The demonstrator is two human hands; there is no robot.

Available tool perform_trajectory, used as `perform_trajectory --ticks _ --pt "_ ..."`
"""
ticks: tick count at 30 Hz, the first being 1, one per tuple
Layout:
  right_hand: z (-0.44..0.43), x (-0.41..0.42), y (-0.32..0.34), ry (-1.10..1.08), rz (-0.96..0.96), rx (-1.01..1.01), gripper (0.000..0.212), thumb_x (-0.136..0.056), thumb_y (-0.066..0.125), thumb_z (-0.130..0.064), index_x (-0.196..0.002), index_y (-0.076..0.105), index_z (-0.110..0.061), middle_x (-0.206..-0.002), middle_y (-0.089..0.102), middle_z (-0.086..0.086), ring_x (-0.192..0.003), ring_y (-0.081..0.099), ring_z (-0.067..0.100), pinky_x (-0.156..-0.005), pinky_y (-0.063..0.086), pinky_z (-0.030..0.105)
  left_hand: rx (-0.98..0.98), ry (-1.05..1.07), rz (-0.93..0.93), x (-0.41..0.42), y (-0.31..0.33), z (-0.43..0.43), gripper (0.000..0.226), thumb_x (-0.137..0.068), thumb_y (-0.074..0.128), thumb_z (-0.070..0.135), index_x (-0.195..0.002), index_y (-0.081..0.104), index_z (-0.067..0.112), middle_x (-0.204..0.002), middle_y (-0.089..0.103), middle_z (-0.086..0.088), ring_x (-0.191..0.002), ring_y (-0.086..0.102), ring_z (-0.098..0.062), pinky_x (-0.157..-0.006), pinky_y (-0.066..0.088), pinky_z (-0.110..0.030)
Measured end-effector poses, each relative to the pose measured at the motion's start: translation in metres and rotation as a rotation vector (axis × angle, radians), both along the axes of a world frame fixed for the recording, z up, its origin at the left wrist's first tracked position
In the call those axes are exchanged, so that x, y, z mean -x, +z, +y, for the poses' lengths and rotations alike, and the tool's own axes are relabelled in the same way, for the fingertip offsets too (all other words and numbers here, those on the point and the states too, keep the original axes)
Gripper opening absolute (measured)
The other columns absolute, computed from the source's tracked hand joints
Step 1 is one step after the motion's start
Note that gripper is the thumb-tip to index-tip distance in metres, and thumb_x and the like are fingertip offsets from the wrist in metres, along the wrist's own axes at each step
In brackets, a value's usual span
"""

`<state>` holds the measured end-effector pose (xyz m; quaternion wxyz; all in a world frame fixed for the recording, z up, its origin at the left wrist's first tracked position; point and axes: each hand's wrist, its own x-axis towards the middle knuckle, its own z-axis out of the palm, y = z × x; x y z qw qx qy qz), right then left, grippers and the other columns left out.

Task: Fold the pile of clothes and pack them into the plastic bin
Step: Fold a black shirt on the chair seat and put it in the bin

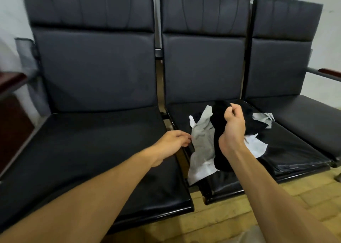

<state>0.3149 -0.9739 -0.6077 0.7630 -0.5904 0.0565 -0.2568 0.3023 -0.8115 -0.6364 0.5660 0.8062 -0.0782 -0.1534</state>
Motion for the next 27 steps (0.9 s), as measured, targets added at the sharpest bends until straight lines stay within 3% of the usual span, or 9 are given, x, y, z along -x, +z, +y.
perform_trajectory --ticks 4,7,10,16,20,22,24,27 --pt "0.04 0.008 0.017 0.132 -0.108 0.064 0.021 -0.098 0.043 -0.014 -0.083 0.055 -0.022 -0.076 0.049 -0.004 -0.078 0.045 0.014 -0.078 0.039 0.031 0.126 0.085 0.022 0.021 0.024 0.056 0.03 -0.103 0.041 0.019 -0.127 0.058 0.016 -0.124 0.063 0.0 -0.112 0.06 -0.009 -0.102 0.042 -0.026" --pt "0.076 0.012 0.029 0.267 -0.208 0.104 0.012 -0.092 0.047 -0.022 -0.084 0.056 -0.024 -0.083 0.045 0.006 -0.083 0.039 0.022 -0.079 0.035 0.037 0.207 0.102 0.027 0.034 0.03 0.095 0.03 -0.101 0.046 0.023 -0.129 0.056 0.019 -0.124 0.064 0.002 -0.112 0.061 -0.009 -0.102 0.045 -0.029" --pt "0.116 0.018 0.034 0.371 -0.238 0.164 0.014 -0.096 0.048 -0.018 -0.085 0.056 -0.022 -0.079 0.048 0.003 -0.08 0.042 0.019 -0.078 0.036 0.033 0.296 0.112 0.017 0.044 0.03 0.121 0.036 -0.096 0.055 0.024 -0.132 0.053 0.025 -0.127 0.062 0.005 -0.116 0.059 -0.008 -0.104 0.044 -0.031" --pt "0.165 0.026 0.005 0.478 -0.022 0.252 0.019 -0.097 0.051 -0.015 -0.078 0.055 -0.016 -0.074 0.047 -0.001 -0.075 0.043 0.012 -0.077 0.036 0.029 0.194 0.169 -0.039 0.055 0.011 0.136 0.059 -0.086 0.07 0.031 -0.139 0.045 0.027 -0.133 0.055 0.011 -0.121 0.052 -0.001 -0.109 0.039 -0.031" --pt "0.166 0.032 0.003 0.547 0.015 0.278 0.021 -0.095 0.055 -0.014 -0.075 0.059 -0.017 -0.068 0.05 -0.009 -0.072 0.047 0.005 -0.076 0.039 0.024 0.233 0.221 -0.05 0.051 0.002 0.126 0.032 -0.089 0.067 0.024 -0.12 0.058 0.026 -0.113 0.061 0.016 -0.108 0.057 0.002 -0.099 0.045 -0.023" --pt "0.152 0.03 -0.002 0.592 0.085 0.282 0.019 -0.095 0.055 -0.015 -0.079 0.066 -0.016 -0.074 0.06 -0.005 -0.078 0.056 0.009 -0.076 0.045 0.027 0.218 0.3 -0.058 0.045 -0.003 0.119 0.013 -0.095 0.059 0.017 -0.105 0.067 0.019 -0.108 0.067 0.006 -0.107 0.061 -0.006 -0.095 0.049 -0.024" --pt "0.134 0.027 -0.012 0.603 0.19 0.282 0.016 -0.095 0.055 -0.013 -0.089 0.069 -0.011 -0.088 0.07 0.002 -0.087 0.066 0.016 -0.08 0.054 0.032 0.239 0.36 -0.011 0.038 -0.008 0.111 0.017 -0.098 0.051 0.015 -0.103 0.067 0.013 -0.11 0.068 -0.006 -0.107 0.063 -0.015 -0.095 0.051 -0.028" --pt "0.107 0.013 -0.033 0.373 0.371 0.335 0.01 -0.091 0.057 -0.009 -0.096 0.065 -0.013 -0.095 0.071 0.009 -0.084 0.068 0.02 -0.078 0.056 0.033 0.35 0.416 0.109 0.031 -0.011 0.1 0.018 -0.1 0.046 0.015 -0.108 0.062 0.011 -0.111 0.066 -0.009 -0.102 0.064 -0.017 -0.094 0.052 -0.033"
